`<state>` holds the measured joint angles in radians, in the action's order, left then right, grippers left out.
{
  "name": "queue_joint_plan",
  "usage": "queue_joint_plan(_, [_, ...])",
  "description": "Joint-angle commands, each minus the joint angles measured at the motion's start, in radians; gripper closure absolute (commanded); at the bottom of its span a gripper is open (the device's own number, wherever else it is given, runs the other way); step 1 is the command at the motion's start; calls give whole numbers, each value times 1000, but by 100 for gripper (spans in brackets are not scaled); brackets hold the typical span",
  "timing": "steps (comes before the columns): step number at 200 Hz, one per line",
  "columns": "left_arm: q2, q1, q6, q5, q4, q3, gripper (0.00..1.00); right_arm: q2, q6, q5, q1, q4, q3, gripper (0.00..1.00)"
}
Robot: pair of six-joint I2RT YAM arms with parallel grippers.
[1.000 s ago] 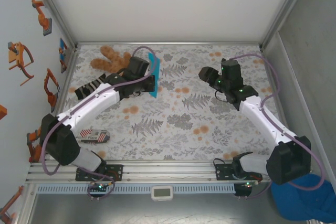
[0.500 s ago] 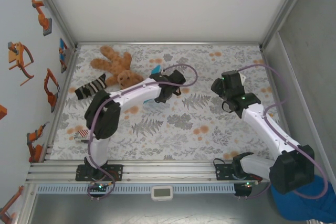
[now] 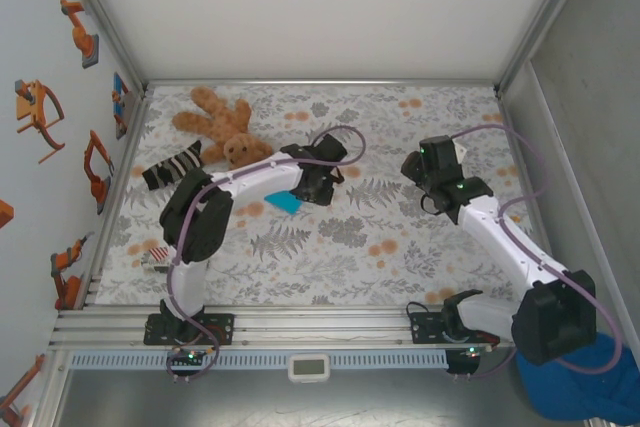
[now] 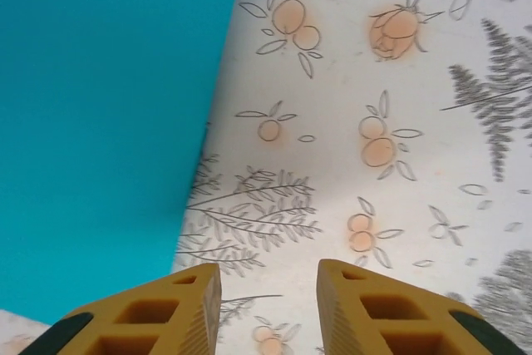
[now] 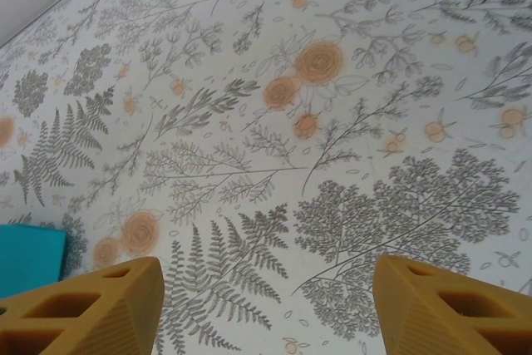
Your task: Fold a paper plane with a square sheet of paper (pick it up from the middle)
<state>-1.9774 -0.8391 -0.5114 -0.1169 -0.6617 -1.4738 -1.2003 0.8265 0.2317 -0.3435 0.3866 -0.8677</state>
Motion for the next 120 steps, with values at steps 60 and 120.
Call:
queue_joint_plan(60, [412,330,-222,256,280,399,35,-413,-8,-353,-291,-247,-190,52])
queue_joint_plan(120, [630,507,-276,187,268,600,9,-761,37,-519,-449,-318,-462,68])
